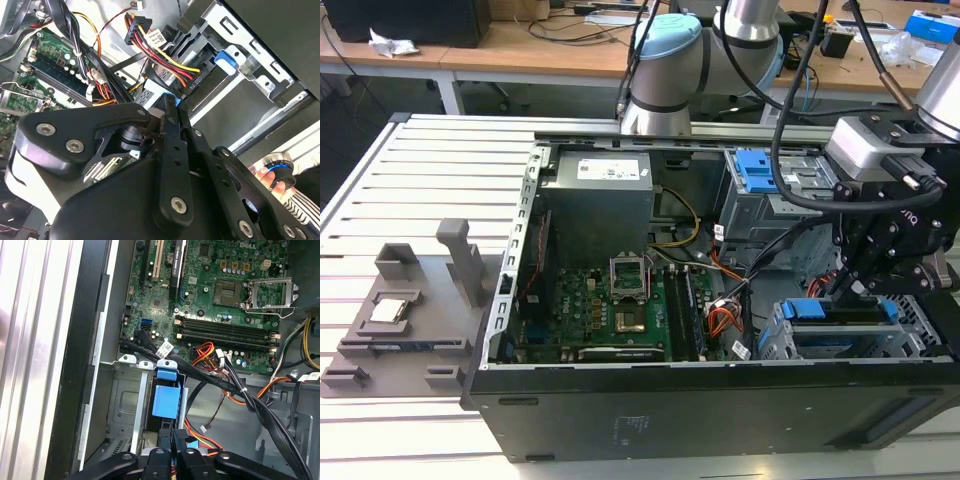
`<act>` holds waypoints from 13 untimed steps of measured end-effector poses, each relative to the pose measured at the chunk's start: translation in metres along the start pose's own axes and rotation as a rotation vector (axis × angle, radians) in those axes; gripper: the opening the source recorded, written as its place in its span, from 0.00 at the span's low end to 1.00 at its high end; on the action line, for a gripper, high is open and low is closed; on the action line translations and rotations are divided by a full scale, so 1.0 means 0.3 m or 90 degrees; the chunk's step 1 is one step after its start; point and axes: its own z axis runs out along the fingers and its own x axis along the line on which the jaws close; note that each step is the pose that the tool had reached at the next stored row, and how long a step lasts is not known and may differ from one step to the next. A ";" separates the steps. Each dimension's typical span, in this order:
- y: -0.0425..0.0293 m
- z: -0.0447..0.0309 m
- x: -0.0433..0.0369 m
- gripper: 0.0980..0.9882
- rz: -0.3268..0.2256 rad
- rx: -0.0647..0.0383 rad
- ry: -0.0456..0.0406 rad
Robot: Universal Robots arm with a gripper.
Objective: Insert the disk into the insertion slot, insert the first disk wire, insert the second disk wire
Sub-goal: 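Insert the second disk wire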
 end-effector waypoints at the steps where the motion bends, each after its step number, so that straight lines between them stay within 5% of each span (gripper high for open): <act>1: 0.000 0.000 0.001 0.05 0.000 0.000 0.0000; 13: 0.001 0.022 0.014 0.05 0.000 0.000 0.0006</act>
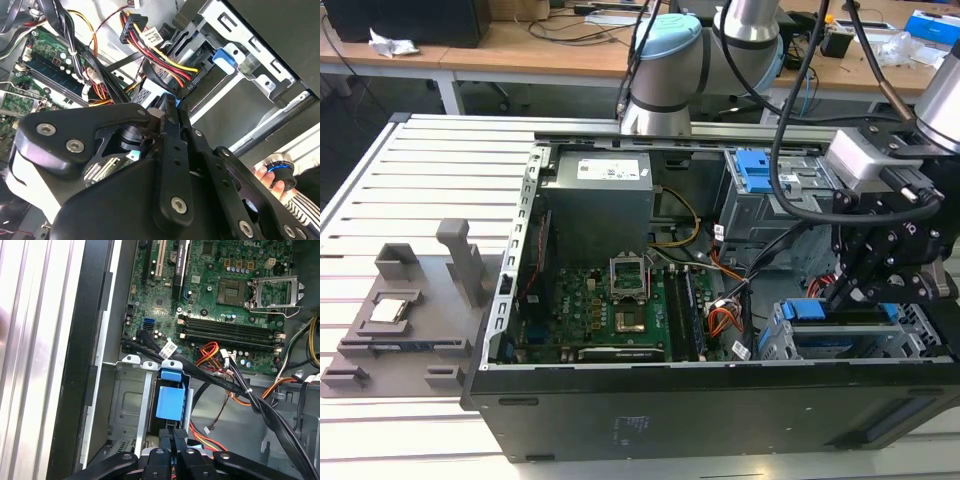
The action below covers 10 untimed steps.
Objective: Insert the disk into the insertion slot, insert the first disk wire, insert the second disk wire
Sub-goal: 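Insert the second disk wire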
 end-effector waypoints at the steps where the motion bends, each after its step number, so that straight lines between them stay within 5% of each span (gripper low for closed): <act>1: 0.000 0.002 0.000 0.05 0.000 0.000 0.0001; 6: 0.000 0.004 0.000 0.07 0.000 0.000 0.0000; 7: 0.000 0.002 0.000 0.14 0.000 0.000 0.0001; 10: 0.005 -0.051 0.000 0.14 0.000 0.001 0.0002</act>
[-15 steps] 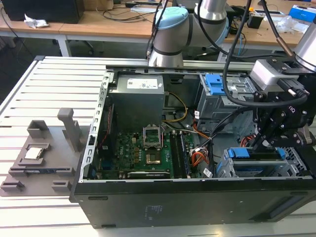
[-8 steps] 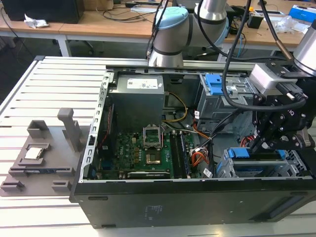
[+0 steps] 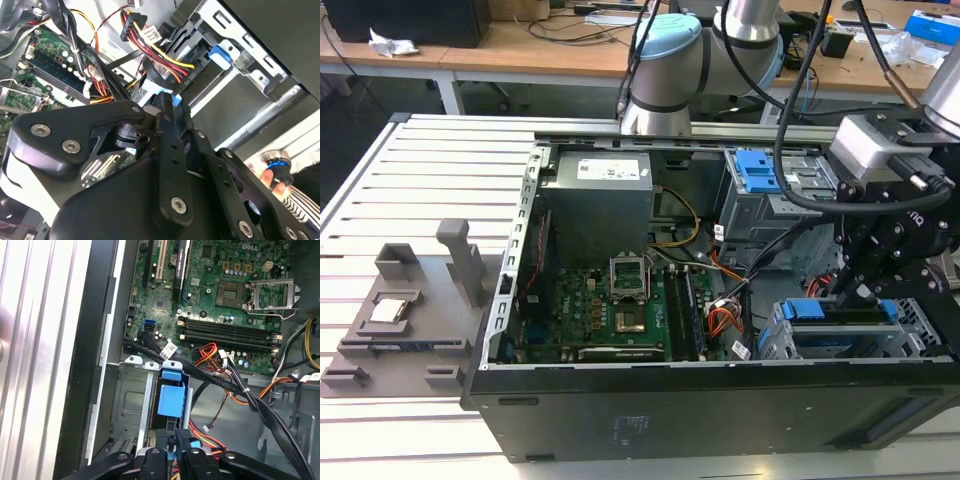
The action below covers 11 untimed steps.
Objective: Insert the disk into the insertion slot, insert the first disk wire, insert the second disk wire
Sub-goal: 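Insert the second disk wire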
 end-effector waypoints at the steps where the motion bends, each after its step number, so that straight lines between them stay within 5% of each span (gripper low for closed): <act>1: 0.001 -0.010 -0.001 0.14 0.000 0.000 0.0000; 3: 0.002 -0.031 -0.001 0.12 0.000 0.000 0.0002; 4: 0.003 -0.042 -0.001 0.01 0.000 0.000 0.0001; 8: 0.006 -0.077 -0.002 0.01 0.000 0.000 0.0002; 11: 0.006 -0.081 -0.002 0.01 0.000 0.000 0.0000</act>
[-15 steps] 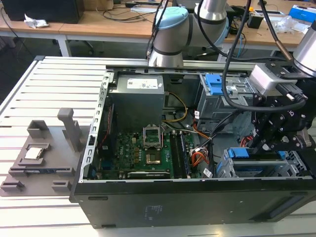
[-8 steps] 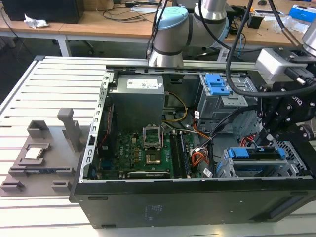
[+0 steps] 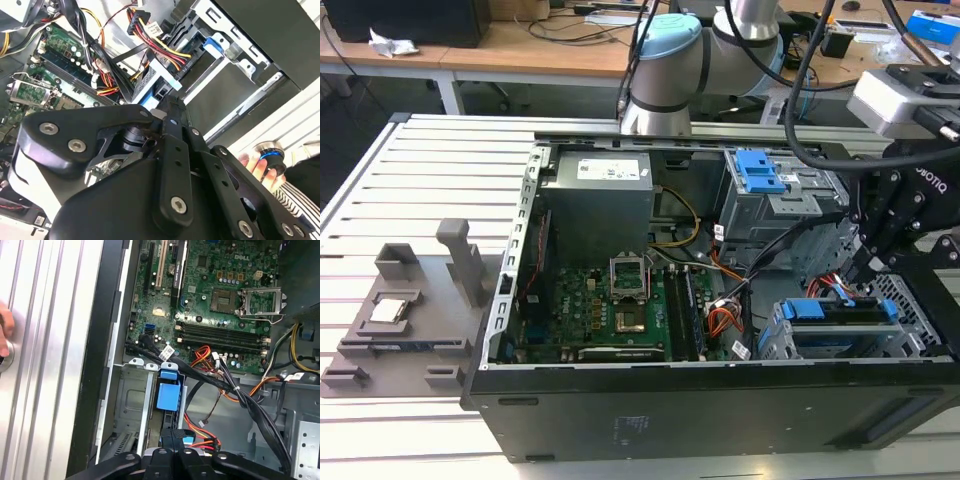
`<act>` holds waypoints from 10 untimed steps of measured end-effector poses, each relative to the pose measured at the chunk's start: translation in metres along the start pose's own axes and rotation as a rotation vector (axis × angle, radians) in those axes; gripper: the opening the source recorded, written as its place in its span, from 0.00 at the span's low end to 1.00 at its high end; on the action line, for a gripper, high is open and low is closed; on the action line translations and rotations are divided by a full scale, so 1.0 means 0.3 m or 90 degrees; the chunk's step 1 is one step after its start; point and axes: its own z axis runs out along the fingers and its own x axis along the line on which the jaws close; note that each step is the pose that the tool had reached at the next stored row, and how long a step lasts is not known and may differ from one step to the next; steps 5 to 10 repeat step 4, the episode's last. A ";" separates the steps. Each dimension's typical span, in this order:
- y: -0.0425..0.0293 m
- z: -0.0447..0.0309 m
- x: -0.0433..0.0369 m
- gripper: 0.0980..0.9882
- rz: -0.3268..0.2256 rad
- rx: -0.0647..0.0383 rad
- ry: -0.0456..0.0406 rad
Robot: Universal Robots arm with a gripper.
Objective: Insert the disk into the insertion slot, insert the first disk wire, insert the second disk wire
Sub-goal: 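Insert the second disk wire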
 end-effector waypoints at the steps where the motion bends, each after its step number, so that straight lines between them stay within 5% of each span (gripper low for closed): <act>1: 0.000 -0.001 0.000 0.01 0.000 0.000 0.0002; 10: 0.000 -0.001 0.000 0.01 0.000 0.000 0.0002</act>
